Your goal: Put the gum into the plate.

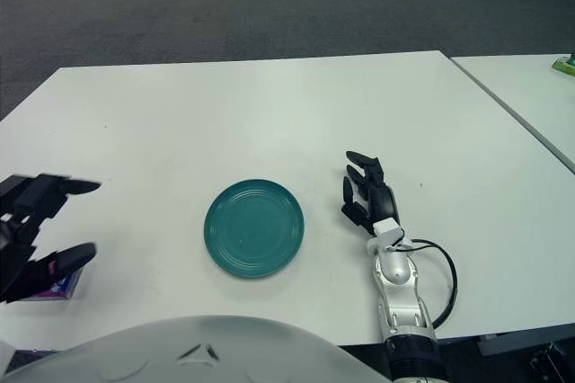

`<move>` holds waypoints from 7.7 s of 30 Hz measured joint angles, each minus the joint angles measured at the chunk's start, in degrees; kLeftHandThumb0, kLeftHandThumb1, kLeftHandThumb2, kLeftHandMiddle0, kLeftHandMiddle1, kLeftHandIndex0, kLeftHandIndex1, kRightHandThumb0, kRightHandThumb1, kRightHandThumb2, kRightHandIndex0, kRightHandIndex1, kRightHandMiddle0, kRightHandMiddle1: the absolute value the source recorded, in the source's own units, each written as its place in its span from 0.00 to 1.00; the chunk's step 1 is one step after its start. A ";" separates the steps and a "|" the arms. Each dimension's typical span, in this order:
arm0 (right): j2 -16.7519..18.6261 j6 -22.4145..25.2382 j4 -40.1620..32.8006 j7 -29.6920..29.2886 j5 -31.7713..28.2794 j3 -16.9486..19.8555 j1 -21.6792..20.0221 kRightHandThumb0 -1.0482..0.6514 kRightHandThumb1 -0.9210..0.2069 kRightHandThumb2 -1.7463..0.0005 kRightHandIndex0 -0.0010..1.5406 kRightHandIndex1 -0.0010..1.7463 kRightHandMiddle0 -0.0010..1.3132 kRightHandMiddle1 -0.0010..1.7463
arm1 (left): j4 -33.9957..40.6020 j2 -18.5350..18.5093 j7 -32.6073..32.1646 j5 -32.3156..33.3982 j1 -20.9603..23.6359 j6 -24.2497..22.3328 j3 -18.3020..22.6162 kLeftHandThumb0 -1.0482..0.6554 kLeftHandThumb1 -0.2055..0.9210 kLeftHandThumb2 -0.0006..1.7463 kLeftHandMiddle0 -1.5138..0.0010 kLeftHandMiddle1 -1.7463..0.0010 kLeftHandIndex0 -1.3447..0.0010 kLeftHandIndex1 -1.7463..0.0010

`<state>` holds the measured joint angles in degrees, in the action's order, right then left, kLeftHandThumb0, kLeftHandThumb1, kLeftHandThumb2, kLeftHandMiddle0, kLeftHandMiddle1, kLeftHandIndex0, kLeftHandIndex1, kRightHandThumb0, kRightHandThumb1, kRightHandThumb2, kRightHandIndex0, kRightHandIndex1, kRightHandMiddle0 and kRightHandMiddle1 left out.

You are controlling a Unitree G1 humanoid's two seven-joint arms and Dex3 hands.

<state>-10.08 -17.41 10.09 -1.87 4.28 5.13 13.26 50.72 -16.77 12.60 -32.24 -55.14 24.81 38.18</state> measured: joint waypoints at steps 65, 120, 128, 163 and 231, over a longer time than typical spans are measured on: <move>-0.29 12.41 -8.65 3.76 -9.40 6.28 2.59 0.22 0.00 0.51 0.35 0.01 0.06 0.48 | -28.41 -15.99 16.37 -2.46 -1.05 7.56 -0.80 0.00 1.00 0.18 0.98 1.00 1.00 0.32; -1.44 10.86 -5.67 4.57 -9.35 6.97 0.97 0.23 0.00 0.53 0.41 0.02 0.08 0.49 | -55.98 -22.67 -20.56 -13.45 14.20 2.68 -18.47 0.00 1.00 0.23 0.89 0.99 1.00 0.33; -1.57 10.86 -5.59 4.63 -9.35 6.97 0.94 0.23 0.00 0.53 0.42 0.03 0.09 0.49 | -55.07 -22.93 -17.73 -12.50 15.82 -0.98 -20.56 0.00 1.00 0.23 0.84 0.97 0.99 0.31; -1.60 9.47 -4.73 4.77 -9.50 7.10 0.93 0.24 0.00 0.53 0.47 0.05 0.12 0.50 | -57.58 -29.70 -9.99 -6.00 24.54 -6.65 -29.93 0.27 0.75 0.46 0.64 0.04 0.72 0.02; -1.69 7.26 -1.90 3.61 -9.96 8.18 -0.25 0.25 0.00 0.52 0.48 0.07 0.15 0.50 | -30.11 -22.51 -8.81 1.49 18.27 -14.36 -24.36 0.36 0.54 0.69 0.28 0.00 0.60 0.00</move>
<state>-11.77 -10.15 8.20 1.74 -5.68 13.31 13.01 20.61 -39.28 3.79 -30.75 -36.87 10.45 13.83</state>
